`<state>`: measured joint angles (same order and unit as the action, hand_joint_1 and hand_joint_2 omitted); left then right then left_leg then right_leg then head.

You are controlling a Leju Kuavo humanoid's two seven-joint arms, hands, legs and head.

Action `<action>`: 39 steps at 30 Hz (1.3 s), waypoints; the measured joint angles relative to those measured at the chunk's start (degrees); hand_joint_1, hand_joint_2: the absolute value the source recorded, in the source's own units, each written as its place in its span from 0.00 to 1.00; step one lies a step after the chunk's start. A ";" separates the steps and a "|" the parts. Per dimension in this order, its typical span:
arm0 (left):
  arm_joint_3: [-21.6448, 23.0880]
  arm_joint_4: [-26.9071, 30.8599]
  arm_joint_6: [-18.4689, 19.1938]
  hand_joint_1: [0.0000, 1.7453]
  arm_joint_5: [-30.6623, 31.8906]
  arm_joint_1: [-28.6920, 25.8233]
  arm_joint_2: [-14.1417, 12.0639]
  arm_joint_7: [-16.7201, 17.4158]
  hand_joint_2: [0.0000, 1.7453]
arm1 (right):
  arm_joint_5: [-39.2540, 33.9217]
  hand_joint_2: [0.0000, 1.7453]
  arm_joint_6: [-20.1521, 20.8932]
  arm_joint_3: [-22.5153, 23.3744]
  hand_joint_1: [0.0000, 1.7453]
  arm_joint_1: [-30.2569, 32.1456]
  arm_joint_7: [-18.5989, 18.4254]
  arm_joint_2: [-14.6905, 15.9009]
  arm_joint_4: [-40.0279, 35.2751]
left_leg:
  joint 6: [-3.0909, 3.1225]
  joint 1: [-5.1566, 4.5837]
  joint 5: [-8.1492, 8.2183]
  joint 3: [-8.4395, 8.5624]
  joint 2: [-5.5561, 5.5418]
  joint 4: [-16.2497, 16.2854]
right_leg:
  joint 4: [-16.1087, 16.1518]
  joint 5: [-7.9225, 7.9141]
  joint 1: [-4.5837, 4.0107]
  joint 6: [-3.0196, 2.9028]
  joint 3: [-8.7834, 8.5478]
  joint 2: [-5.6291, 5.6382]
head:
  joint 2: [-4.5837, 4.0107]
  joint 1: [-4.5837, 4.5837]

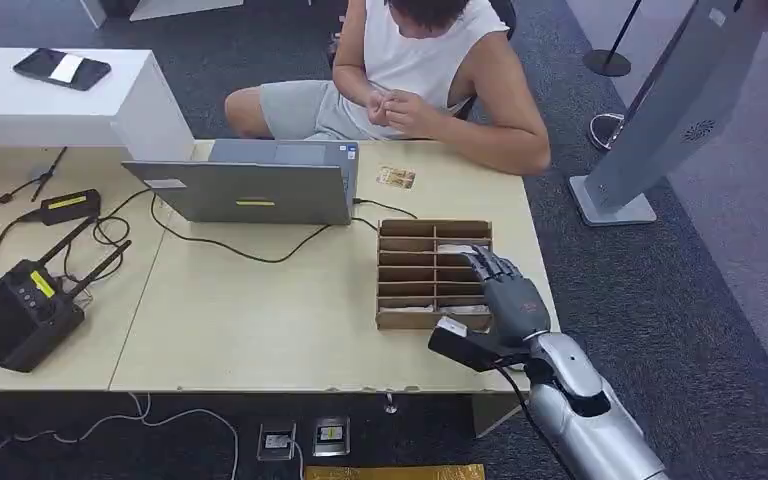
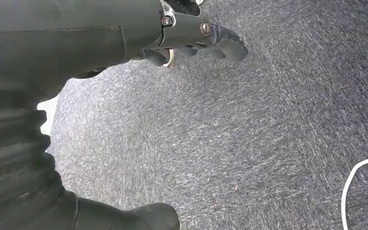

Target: Pass the card to the sensor for recognition and then transmit it.

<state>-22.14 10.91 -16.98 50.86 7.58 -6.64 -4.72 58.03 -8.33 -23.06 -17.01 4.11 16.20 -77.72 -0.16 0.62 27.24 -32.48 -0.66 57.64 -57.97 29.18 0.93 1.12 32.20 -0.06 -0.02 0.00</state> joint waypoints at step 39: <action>0.02 0.02 0.42 0.00 1.68 0.55 -0.17 0.00 1.00 | -3.13 1.00 1.49 0.35 1.00 1.38 0.17 0.57 0.35 | 0.00 0.00 0.00 0.01 0.04 0.00 | 0.00 0.00 0.00 0.00 0.01 0.03 | 0.00 0.00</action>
<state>-22.12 10.93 -16.57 52.54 8.13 -6.82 -4.72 54.90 -6.84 -22.71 -15.63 4.28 16.76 -77.37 -0.16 0.62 27.24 -32.47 -0.63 57.64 -57.97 29.18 0.92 1.12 32.21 -0.03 -0.02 0.00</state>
